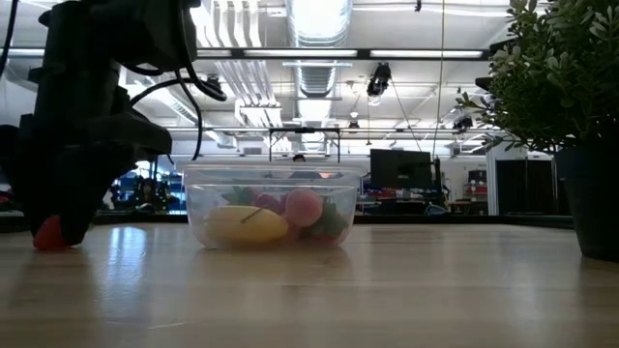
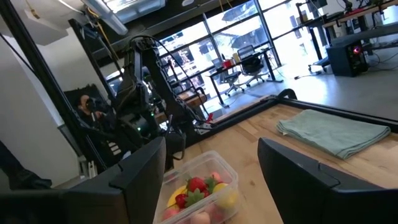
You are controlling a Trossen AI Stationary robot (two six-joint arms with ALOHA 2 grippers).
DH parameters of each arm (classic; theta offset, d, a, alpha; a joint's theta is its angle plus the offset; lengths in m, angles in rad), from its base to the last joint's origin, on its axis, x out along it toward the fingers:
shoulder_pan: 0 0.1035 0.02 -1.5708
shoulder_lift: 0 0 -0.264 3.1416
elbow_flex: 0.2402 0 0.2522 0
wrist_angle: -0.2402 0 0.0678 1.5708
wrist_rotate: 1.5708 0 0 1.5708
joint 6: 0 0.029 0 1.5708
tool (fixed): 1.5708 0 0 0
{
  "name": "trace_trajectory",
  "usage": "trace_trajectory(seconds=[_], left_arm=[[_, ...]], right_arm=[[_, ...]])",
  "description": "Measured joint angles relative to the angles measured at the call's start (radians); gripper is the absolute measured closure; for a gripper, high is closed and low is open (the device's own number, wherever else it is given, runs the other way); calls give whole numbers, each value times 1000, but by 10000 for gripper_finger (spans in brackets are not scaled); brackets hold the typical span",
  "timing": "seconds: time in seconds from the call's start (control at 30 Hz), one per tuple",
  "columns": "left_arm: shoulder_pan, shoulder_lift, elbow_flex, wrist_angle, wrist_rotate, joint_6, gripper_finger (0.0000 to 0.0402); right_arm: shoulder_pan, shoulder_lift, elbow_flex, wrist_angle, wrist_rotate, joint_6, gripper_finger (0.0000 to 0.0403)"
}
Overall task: Pick and placing Produce into tupperware
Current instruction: Put the red strawberry into the transparent bin, then return to Home Position
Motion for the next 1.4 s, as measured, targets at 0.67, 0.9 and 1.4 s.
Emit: trace_trajectory(seconds=[0.67,0.9,1.4], left_arm=[[84,-118,202,287,-497,486,264],[146,-29,211,377,-449,650,233],[142,-206,212,432,-362,434,110]], right_arm=[[0,0,0,0,0,0,154],[0,0,0,0,0,0,159],[0,0,0,0,0,0,159]])
